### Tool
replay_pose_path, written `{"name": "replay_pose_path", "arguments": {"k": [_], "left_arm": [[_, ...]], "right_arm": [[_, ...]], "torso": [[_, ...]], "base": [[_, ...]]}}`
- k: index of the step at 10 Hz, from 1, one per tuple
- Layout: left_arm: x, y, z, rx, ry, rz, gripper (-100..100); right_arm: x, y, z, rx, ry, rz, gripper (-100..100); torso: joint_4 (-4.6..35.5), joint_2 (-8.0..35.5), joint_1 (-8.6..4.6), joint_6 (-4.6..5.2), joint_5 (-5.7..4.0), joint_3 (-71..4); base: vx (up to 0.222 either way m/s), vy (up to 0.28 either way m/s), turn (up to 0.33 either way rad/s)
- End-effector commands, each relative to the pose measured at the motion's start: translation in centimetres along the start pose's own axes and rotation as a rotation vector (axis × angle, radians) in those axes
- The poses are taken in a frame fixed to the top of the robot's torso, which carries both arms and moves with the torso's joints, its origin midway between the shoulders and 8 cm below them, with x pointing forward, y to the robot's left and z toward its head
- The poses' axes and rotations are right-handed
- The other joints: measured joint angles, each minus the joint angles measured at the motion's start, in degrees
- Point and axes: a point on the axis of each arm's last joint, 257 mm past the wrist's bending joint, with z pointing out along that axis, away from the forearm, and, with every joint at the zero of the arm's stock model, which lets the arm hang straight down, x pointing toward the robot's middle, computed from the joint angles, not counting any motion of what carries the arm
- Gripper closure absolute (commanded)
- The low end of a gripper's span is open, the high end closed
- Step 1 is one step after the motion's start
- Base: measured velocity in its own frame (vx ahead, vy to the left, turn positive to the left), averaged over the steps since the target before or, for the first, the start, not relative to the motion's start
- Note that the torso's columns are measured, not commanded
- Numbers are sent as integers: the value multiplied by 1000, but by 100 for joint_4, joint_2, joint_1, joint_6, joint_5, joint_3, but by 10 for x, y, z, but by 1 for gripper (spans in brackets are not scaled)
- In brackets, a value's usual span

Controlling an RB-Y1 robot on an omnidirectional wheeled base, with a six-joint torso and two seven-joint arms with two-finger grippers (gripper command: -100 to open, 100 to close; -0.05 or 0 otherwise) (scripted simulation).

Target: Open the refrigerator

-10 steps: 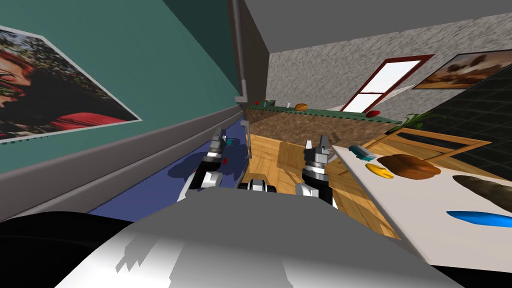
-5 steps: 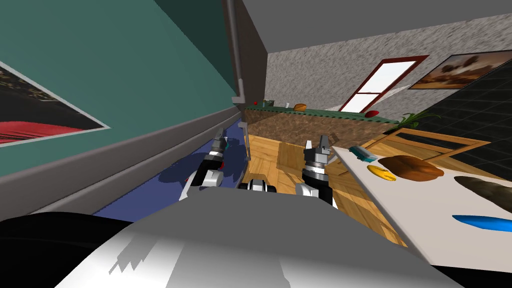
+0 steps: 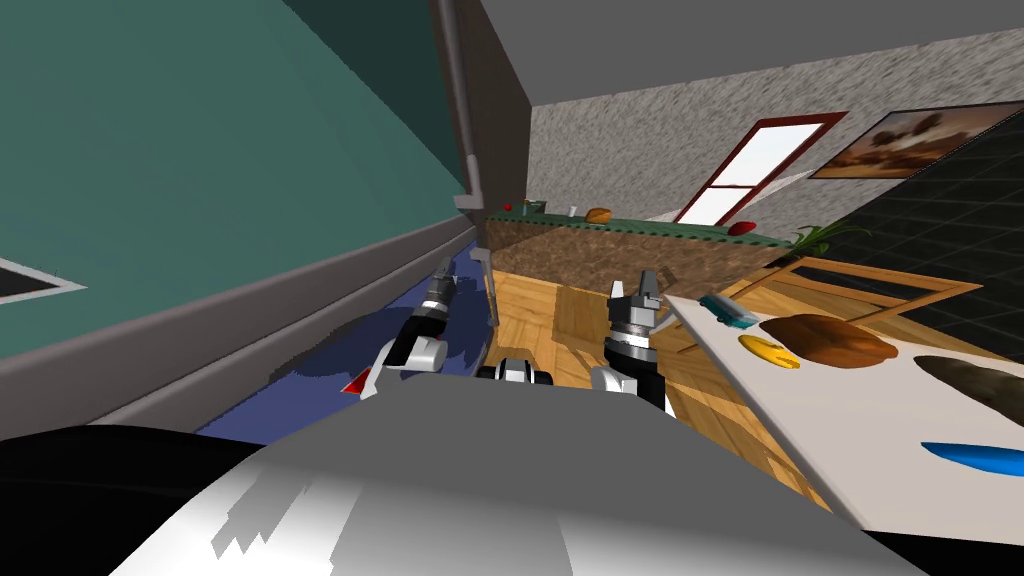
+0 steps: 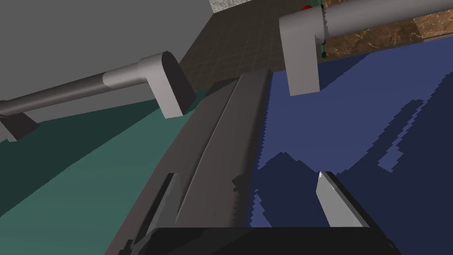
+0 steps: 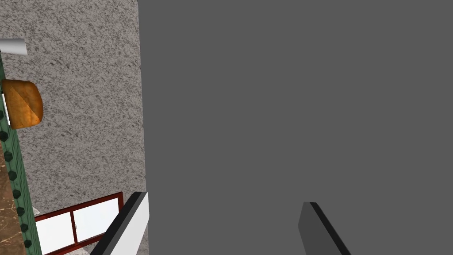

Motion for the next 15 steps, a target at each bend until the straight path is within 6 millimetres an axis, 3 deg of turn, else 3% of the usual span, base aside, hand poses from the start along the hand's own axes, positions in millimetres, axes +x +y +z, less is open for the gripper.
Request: {"name": "replay_pose_path", "arguments": {"k": [1,11,15], "left_arm": [[3,11,2,-52,11,-3,-100],[17,52,5,-247,55,-19,-100],[16,52,4,-264,56,-19,-100]], "right_arm": [[0,0,0,0,0,0,0],[0,0,0,0,0,0,0],[0,0,0,0,0,0,0]], "torso": [[0,-4,7,1,2,-1],[-2,-10,1,0,1,-4],[9,31,-8,-1,-2,20]], "base": [[117,4,-50],[107,-4,-38],[60,-3,-16]]}}
